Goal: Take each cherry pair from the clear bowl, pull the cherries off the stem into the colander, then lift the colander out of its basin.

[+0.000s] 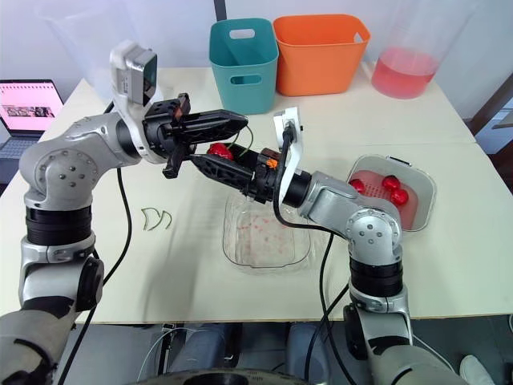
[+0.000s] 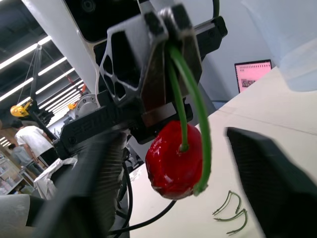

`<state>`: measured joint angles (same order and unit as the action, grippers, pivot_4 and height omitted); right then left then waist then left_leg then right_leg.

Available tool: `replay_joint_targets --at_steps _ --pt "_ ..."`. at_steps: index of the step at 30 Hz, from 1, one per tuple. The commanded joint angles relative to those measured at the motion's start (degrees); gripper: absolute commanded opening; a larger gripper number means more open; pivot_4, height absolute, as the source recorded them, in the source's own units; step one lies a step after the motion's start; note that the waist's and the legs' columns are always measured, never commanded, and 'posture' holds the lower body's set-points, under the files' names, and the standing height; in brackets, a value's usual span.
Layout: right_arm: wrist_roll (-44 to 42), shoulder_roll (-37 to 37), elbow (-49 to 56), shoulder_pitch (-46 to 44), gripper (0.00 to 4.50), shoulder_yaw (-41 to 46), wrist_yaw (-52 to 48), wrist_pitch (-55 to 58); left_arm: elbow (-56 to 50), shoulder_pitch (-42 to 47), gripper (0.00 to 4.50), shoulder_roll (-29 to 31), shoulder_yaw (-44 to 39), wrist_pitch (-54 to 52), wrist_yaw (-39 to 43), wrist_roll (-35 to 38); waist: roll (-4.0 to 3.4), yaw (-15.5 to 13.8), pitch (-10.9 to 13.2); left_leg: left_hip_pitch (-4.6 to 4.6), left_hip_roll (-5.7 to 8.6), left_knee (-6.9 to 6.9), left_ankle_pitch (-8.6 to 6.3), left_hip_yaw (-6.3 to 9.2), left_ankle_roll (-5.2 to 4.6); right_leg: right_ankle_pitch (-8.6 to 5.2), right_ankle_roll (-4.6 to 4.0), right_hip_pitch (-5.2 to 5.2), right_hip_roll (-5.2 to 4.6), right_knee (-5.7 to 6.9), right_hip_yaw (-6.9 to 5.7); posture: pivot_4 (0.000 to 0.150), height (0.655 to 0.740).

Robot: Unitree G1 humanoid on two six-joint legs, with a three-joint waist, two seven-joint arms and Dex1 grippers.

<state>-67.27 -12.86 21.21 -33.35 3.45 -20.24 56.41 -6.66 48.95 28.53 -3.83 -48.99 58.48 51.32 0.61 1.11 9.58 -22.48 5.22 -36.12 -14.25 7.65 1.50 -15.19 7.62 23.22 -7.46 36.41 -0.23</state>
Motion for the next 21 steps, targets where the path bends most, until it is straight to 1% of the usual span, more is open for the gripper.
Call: replay_joint_targets --at_steps 1,2,3,6,14,19,21 --pt "-0.3 -0.4 1.6 -0.5 1.6 -0.3 -0.5 -1.0 -0.6 0.7 0.0 0.1 -0.6 1.2 0.2 0.0 0.0 0.0 0.0 0.0 0.0 0.0 0.0 0.0 0.0 0.0 0.0 0.0 0.0 0.0 0.0 0.15 0.74" --pt "-0.3 -0.5 1.7 -0.4 1.01 -0.5 -0.6 -0.9 -0.5 0.7 0.0 0.1 -0.7 1.3 0.3 -0.1 0.0 0.0 0.0 0.0 0.0 0.0 0.0 0.0 0.0 0.0 0.0 0.0 0.0 0.0 0.0 0.15 0.74" --pt "-0.2 -0.7 1.9 -0.2 0.6 -0.6 -0.7 -0.8 -0.4 0.8 0.0 0.1 -0.7 1.4 0.3 -0.1 0.0 0.0 0.0 0.0 0.0 0.0 0.0 0.0 0.0 0.0 0.0 0.0 0.0 0.0 0.0 0.15 0.74" --pt "0.1 -1.3 2.2 0.2 0.6 -1.0 -1.0 -0.6 -0.1 0.9 0.0 0.2 -0.7 1.6 0.4 -0.3 0.0 0.0 0.0 0.0 0.0 0.0 0.0 0.0 0.0 0.0 0.0 0.01 0.0 0.0 0.01 0.15 0.74" --pt "4.5 -5.8 3.9 3.5 0.6 -4.9 -4.0 -0.3 0.6 2.0 0.0 -0.5 -1.4 2.0 -0.3 -0.1 0.0 0.0 0.0 0.0 0.0 0.0 -0.01 -0.01 -0.02 0.0 0.0 0.0 0.01 0.0 0.01 0.15 0.74" --pt "10.4 -10.1 5.2 4.7 0.6 -9.5 -7.4 -1.1 0.9 2.2 0.0 -0.8 -1.3 2.3 -0.5 -0.2 0.0 0.0 0.0 0.0 -0.01 0.0 -0.01 -0.01 -0.01 0.0 0.0 0.01 0.03 0.0 0.02 0.15 0.74" --pt "11.6 -11.0 5.4 4.9 0.6 -9.9 -8.4 -1.6 0.8 2.0 0.0 -0.9 -1.2 2.4 -0.5 -0.4 0.0 -0.1 0.0 0.0 -0.01 0.0 -0.01 -0.01 -0.02 0.0 0.0 0.01 0.03 -0.01 0.02 0.15 0.74"
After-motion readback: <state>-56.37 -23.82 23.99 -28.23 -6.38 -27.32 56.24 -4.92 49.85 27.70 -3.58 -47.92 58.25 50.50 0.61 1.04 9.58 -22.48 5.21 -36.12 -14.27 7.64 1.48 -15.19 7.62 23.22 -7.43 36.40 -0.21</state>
